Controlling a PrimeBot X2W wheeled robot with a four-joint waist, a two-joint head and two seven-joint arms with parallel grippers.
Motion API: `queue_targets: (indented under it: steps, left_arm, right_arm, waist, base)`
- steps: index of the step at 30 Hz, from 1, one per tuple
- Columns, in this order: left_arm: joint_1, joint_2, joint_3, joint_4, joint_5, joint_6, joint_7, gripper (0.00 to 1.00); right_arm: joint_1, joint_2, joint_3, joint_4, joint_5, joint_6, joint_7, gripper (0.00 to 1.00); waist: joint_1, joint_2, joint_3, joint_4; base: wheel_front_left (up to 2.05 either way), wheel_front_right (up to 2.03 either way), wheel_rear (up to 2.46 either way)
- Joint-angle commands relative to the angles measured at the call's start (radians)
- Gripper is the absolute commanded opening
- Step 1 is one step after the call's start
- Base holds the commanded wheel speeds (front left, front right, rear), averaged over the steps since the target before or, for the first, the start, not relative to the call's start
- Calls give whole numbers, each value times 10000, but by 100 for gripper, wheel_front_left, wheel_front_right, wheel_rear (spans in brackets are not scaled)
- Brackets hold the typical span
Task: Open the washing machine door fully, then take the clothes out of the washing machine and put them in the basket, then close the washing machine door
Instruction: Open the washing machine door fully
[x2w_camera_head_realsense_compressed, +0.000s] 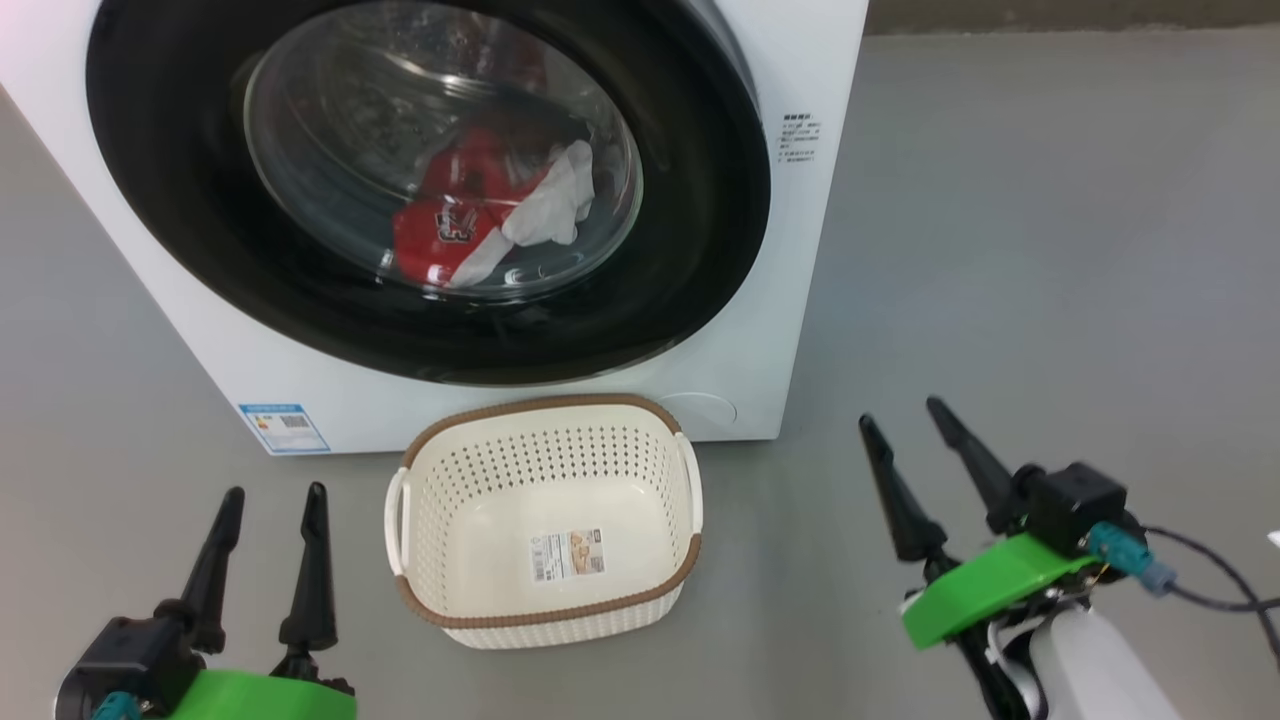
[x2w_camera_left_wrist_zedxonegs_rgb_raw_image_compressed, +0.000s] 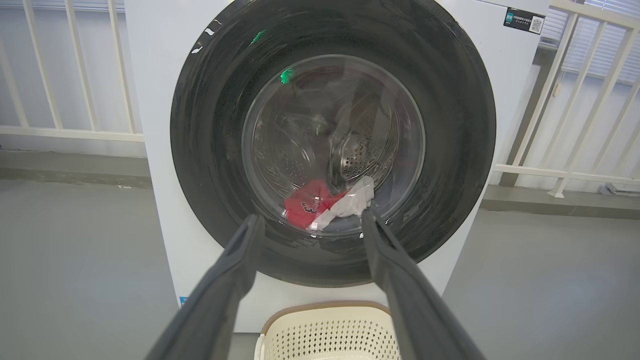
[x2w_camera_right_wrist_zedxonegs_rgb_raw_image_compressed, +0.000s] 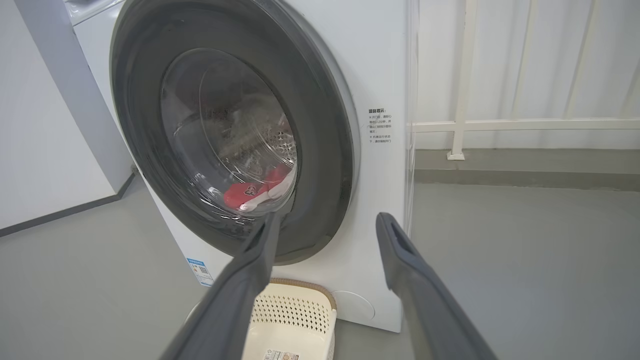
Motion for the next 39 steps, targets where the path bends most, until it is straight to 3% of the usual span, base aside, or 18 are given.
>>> queue_targets:
  steps: [1, 16, 17, 18, 20, 21, 28, 39]
  left_arm:
    - [-514, 262, 341, -312, -1, -31, -91, 100]
    - [-963, 458, 202, -409, -246, -31, -91, 100]
    - [-989, 470, 193, -415, -261, -31, -91, 100]
    - [-1021, 481, 183, -423, -278, -31, -91, 100]
    - [-1091, 501, 158, -440, -311, -31, -91, 100]
    - [-1128, 513, 142, -448, -327, -31, -91, 100]
    - [-1332, 570, 91, -489, -406, -31, -91, 100]
    - [-1515, 658, -30, -498, -515, -31, -92, 100]
  right_arm:
    - [-541, 33, 104, -287, 81, 16, -122, 100]
    - [-1785, -265, -572, -455, 153, 16, -122, 100]
    - [-1865, -289, -608, -463, 181, 16, -122, 78]
    - [-1950, -318, -644, -476, 204, 16, -122, 50]
    - [-2118, -361, -733, -514, 298, 16, -122, 12]
    - [-2197, -378, -781, -530, 371, 16, -122, 0]
    - [-2692, -549, -965, -472, 1080, 16, -122, 0]
    - [-3599, -1064, -1002, -236, 3575, 16, -115, 0]
  waist:
    - [-1, 0, 123, 26]
    - [-1, 0, 1004, 277]
    - [-1, 0, 1066, 294]
    - [-1, 0, 1130, 313]
    - [-1, 0, 1257, 359]
    - [-1, 0, 1317, 384]
    - [-1, 0, 1637, 511]
    - [-1, 0, 2021, 707]
  base:
    - [0, 0, 0]
    - [0, 0, 0]
    - [0, 0, 0]
    - [0, 0, 0]
    - [0, 0, 0]
    - [0, 0, 0]
    - [0, 0, 0]
    - [0, 0, 0]
